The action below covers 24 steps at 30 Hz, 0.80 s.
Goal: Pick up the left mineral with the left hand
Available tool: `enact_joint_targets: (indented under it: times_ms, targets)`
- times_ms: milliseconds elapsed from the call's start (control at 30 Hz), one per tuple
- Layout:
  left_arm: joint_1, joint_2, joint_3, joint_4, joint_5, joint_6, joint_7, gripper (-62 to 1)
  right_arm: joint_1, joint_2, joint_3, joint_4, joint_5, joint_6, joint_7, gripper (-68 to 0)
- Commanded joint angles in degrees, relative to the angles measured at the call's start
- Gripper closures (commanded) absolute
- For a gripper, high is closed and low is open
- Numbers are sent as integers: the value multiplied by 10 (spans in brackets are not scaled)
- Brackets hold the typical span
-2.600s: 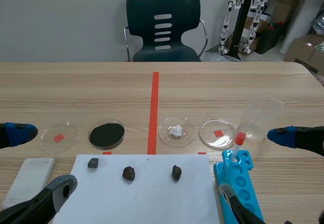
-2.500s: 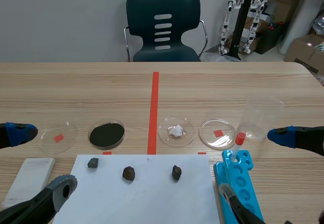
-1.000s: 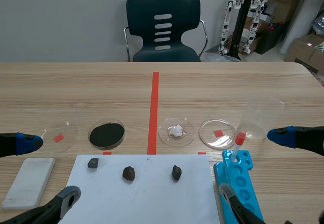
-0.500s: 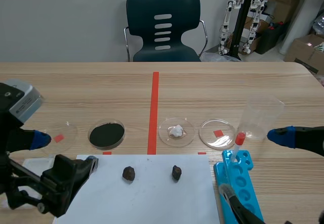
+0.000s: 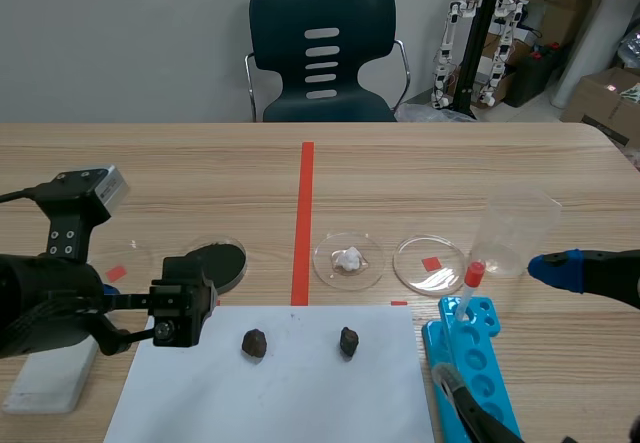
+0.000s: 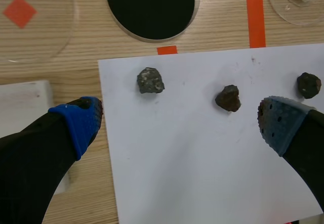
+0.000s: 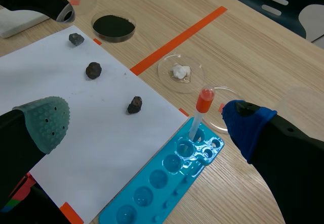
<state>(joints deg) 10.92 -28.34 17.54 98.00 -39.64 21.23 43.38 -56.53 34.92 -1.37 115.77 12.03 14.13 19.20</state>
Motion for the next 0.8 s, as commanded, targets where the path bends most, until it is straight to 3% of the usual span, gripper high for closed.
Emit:
enact_joint_targets:
  times_ms: [0,133,300,533,767]
  targets:
    - [-15,21,0,-14,5,16,19,-623,3,0,3,2,4,-2,7,-638]
    - [-49,54,1,-64,28,23,62,-623,3,0,3,2,4,-2,7,-638]
    - [-79,84,2,-101,34,22,58,-623,3,0,3,2,4,-2,7,-638]
    - [-109,119,8,-146,92,22,65,-623,3,0,3,2,4,-2,7,-638]
    - [-137,141,9,-182,123,24,116,-623,3,0,3,2,4,-2,7,-638]
